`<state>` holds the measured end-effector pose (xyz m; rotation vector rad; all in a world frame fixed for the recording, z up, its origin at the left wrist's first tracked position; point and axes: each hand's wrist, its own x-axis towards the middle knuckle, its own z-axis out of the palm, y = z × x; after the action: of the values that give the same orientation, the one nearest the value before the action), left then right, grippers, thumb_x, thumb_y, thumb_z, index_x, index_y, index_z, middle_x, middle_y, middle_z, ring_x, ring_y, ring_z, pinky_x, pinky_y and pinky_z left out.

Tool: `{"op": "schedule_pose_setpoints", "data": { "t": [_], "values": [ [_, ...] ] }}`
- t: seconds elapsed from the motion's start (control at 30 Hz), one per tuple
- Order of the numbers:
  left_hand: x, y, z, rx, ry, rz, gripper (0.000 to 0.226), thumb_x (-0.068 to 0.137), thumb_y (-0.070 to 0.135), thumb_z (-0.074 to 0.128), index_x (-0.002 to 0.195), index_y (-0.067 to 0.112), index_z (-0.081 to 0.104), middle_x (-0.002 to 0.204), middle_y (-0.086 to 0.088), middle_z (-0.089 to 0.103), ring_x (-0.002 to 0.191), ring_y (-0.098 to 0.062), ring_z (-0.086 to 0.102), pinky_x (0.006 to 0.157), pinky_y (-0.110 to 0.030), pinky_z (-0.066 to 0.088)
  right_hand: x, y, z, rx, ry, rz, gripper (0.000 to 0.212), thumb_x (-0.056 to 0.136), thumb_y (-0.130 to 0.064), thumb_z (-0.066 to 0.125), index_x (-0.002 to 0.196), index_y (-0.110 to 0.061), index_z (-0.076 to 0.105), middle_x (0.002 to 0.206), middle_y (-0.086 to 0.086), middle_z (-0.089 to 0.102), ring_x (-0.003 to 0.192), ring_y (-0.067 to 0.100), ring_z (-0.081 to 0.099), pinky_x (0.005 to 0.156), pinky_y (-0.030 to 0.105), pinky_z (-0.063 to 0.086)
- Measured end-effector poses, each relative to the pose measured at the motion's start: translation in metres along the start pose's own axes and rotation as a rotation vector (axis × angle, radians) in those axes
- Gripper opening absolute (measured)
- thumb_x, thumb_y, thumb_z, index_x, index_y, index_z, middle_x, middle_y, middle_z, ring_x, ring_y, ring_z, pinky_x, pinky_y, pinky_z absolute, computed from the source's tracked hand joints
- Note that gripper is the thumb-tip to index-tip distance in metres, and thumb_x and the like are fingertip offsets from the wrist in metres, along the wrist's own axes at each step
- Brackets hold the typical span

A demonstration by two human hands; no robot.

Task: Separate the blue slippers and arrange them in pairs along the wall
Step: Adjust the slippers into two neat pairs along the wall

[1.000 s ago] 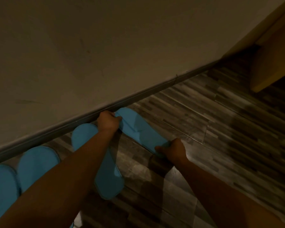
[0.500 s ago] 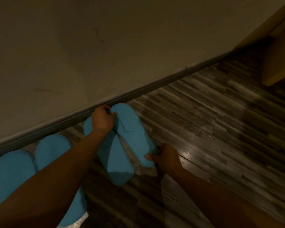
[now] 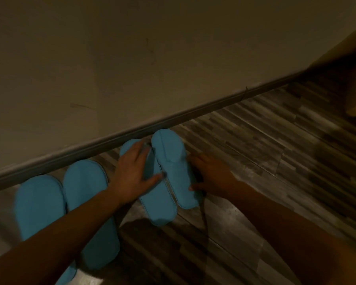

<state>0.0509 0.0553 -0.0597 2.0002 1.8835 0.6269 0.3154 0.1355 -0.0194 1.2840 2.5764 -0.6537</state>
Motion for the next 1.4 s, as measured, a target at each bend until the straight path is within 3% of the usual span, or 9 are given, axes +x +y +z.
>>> {"op": "schedule_pose_setpoints", "data": {
  "t": [0.1, 0.23, 0.43, 0.67, 1.0, 1.1, 1.3, 1.4],
  "values": [
    [-0.028, -0.001, 0.004, 0.150, -0.277, 0.028, 0.116, 0.076, 0.091, 0.036, 0.160, 0.019, 0.000, 0.167, -0.009, -0.011, 0.154, -0.024, -0.010, 0.124, -0.045, 0.000, 0.020, -0.003, 0.000, -0.127, -0.127, -0.141, 0.120, 0.070, -0.060, 0.077, 0.157, -0.035, -0.001, 0.167, -0.008, -0.008, 0.152, 0.017, -0.002, 0.118, 0.044, 0.009],
    [-0.036, -0.007, 0.017, 0.271, -0.379, -0.015, 0.124, 0.072, 0.097, 0.030, 0.158, 0.019, -0.015, 0.163, -0.008, -0.029, 0.151, -0.023, -0.027, 0.123, -0.042, -0.013, 0.030, 0.000, 0.015, -0.194, -0.210, -0.170, 0.126, 0.069, -0.063, 0.077, 0.156, -0.034, -0.010, 0.165, -0.009, -0.020, 0.148, 0.012, -0.019, 0.117, 0.043, -0.005],
    [-0.037, -0.009, 0.023, 0.297, -0.375, -0.032, 0.123, 0.073, 0.096, 0.026, 0.157, 0.018, -0.018, 0.163, -0.011, -0.029, 0.151, -0.025, -0.026, 0.124, -0.044, -0.011, 0.032, -0.001, 0.025, -0.167, -0.233, -0.180, 0.125, 0.069, -0.066, 0.075, 0.156, -0.034, -0.009, 0.166, -0.007, -0.016, 0.152, 0.019, -0.011, 0.124, 0.051, 0.004],
    [-0.038, -0.009, 0.028, 0.282, -0.344, -0.032, 0.123, 0.071, 0.097, 0.019, 0.157, 0.016, -0.016, 0.164, -0.011, -0.026, 0.151, -0.025, -0.025, 0.125, -0.046, -0.007, 0.032, 0.001, 0.031, -0.172, -0.215, -0.172, 0.128, 0.066, -0.068, 0.076, 0.156, -0.035, -0.010, 0.166, -0.006, -0.015, 0.153, 0.021, -0.008, 0.123, 0.056, 0.010],
    [-0.040, -0.005, 0.020, 0.249, -0.346, -0.026, 0.118, 0.076, 0.094, 0.026, 0.157, 0.019, -0.017, 0.164, -0.009, -0.027, 0.151, -0.024, -0.027, 0.126, -0.047, -0.005, 0.027, -0.012, 0.020, -0.191, -0.199, -0.142, 0.123, 0.068, -0.067, 0.074, 0.157, -0.031, -0.004, 0.167, -0.003, -0.012, 0.153, 0.022, -0.007, 0.123, 0.055, 0.007],
    [-0.052, -0.006, 0.002, 0.240, -0.317, -0.030, 0.115, 0.078, 0.093, 0.027, 0.157, 0.022, -0.016, 0.165, -0.006, -0.025, 0.151, -0.021, -0.026, 0.126, -0.044, -0.008, 0.022, -0.036, 0.014, -0.186, -0.134, -0.160, 0.119, 0.070, -0.071, 0.069, 0.157, -0.030, -0.002, 0.167, -0.003, -0.009, 0.153, 0.021, -0.003, 0.123, 0.054, 0.010],
    [-0.128, -0.043, -0.060, 0.215, -0.276, -0.079, 0.114, 0.078, 0.092, 0.028, 0.160, 0.020, -0.004, 0.167, -0.001, -0.011, 0.155, -0.018, -0.012, 0.127, -0.041, 0.001, 0.025, -0.130, 0.049, -0.115, -0.030, -0.335, 0.114, 0.069, -0.079, 0.060, 0.157, -0.025, 0.014, 0.167, 0.003, 0.010, 0.153, 0.022, 0.011, 0.119, 0.051, 0.022],
    [-0.179, -0.073, -0.087, 0.247, -0.305, -0.094, 0.114, 0.078, 0.091, 0.034, 0.160, 0.021, -0.001, 0.168, 0.000, -0.005, 0.156, -0.017, -0.006, 0.126, -0.043, 0.009, 0.020, -0.184, 0.076, -0.107, -0.070, -0.416, 0.114, 0.069, -0.076, 0.064, 0.157, -0.025, 0.013, 0.167, 0.001, 0.009, 0.153, 0.021, 0.009, 0.120, 0.045, 0.016]
  ]
}}
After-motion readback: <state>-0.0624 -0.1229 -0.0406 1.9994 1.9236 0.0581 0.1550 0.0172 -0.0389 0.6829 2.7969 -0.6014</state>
